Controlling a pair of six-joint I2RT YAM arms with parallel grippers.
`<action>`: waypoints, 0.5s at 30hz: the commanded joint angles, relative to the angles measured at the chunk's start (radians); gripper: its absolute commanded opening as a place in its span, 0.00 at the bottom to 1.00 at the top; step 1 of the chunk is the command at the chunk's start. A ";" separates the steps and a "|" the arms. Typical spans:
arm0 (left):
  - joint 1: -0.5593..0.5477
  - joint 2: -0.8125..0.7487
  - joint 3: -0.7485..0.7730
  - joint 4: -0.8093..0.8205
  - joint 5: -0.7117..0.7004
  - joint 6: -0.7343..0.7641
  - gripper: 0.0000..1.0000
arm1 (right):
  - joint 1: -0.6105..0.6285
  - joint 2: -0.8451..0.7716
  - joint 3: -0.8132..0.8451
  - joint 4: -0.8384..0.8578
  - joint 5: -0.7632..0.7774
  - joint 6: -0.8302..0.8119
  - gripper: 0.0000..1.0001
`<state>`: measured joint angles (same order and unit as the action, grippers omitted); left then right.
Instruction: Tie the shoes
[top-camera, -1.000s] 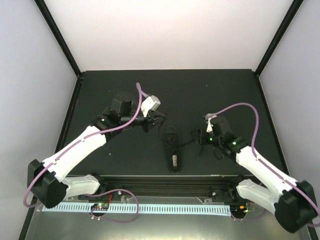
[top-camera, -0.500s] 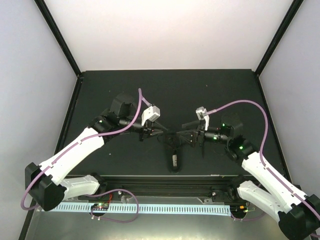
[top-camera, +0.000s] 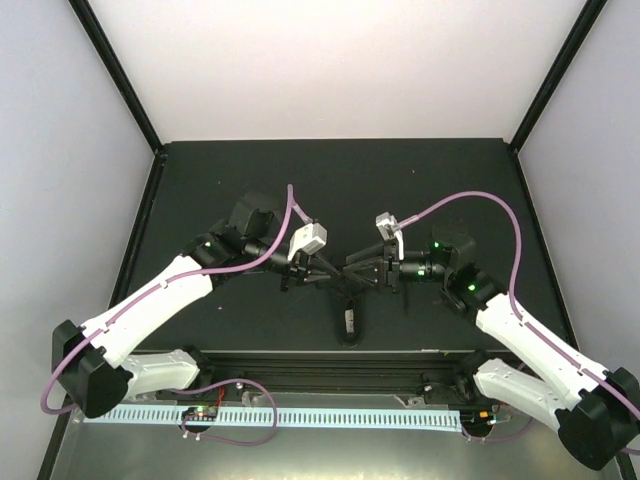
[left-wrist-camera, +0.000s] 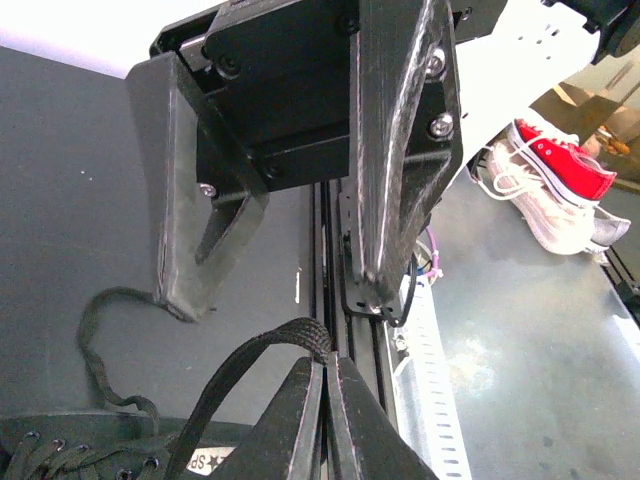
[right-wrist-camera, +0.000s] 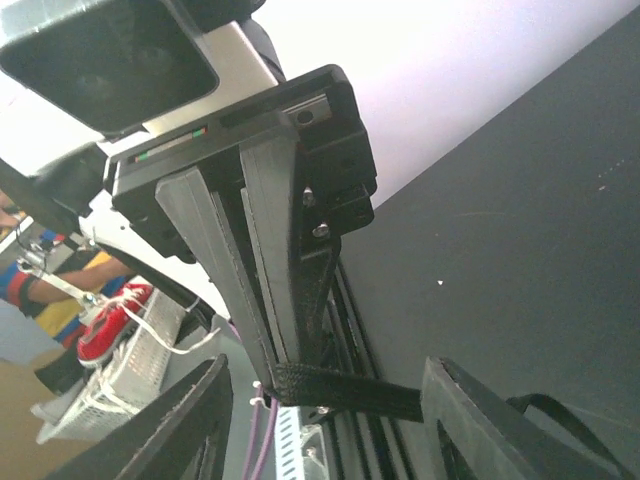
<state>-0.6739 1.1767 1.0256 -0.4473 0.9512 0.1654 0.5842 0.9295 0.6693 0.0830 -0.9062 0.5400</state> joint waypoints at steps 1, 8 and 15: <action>-0.010 0.005 0.042 -0.014 0.034 0.033 0.02 | 0.022 0.014 0.023 0.026 -0.027 0.003 0.51; -0.020 0.011 0.041 -0.015 0.034 0.036 0.02 | 0.041 0.024 0.019 0.045 -0.032 0.013 0.35; -0.026 0.014 0.036 -0.007 -0.007 0.035 0.02 | 0.059 0.046 0.020 0.048 -0.061 0.016 0.22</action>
<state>-0.6914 1.1809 1.0264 -0.4572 0.9501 0.1768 0.6296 0.9703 0.6693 0.1070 -0.9310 0.5587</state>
